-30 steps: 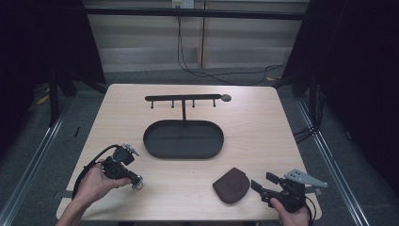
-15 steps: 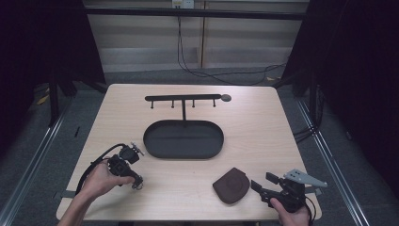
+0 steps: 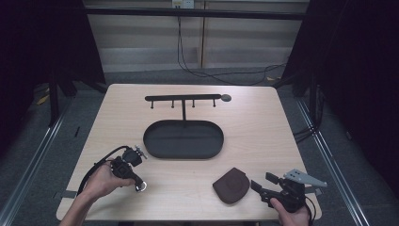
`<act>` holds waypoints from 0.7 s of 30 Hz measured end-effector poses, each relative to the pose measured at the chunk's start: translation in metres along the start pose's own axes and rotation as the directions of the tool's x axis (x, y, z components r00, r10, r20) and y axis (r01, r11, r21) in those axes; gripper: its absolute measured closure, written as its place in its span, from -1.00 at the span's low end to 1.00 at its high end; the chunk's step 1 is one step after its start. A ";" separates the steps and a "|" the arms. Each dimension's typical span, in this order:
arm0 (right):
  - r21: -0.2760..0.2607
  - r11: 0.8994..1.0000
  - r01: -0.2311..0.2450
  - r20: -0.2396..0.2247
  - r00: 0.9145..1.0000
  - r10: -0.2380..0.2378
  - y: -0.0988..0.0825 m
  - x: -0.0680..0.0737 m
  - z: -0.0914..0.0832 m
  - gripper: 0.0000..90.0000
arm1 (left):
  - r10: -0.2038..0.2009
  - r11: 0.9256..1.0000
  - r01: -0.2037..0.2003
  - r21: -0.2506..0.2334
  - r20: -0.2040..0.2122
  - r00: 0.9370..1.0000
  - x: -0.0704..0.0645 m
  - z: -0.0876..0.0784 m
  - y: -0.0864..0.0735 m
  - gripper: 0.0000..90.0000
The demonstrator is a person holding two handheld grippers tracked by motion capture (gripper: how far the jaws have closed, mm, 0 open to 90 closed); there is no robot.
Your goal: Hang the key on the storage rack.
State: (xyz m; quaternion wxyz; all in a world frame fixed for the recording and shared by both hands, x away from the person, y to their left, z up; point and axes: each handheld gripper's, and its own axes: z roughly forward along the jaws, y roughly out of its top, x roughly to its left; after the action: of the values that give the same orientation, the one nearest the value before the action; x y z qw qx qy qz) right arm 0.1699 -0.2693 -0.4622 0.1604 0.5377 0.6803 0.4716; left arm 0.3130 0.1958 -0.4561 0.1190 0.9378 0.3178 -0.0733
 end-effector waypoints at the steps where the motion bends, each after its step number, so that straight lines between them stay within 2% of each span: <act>1: 0.001 1.000 0.000 0.000 1.000 0.000 0.000 0.000 0.000 -0.44 | -0.004 1.000 0.004 -0.005 0.000 1.000 0.000 0.000 0.000 0.92; 10: 0.002 1.000 -0.001 0.002 1.000 0.001 0.000 0.000 0.000 -0.44 | -0.027 0.999 0.027 -0.045 0.019 0.999 0.000 -0.011 -0.001 0.98; 16: -0.005 1.000 -0.001 0.006 1.000 0.001 0.000 0.000 0.000 -0.44 | -0.054 0.998 0.054 -0.043 0.002 0.999 0.002 -0.015 -0.003 0.99; 21: -0.002 1.000 0.000 0.006 1.000 0.000 0.000 0.000 0.000 -0.44 | -0.045 0.998 0.044 -0.037 -0.017 0.999 0.001 -0.024 -0.002 0.99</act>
State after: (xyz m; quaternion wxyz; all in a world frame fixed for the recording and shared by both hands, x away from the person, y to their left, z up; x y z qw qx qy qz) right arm 0.1698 -0.2694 -0.4622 0.1631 0.5389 0.6795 0.4705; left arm 0.3139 0.2042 -0.4339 0.1316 0.9288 0.3409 -0.0616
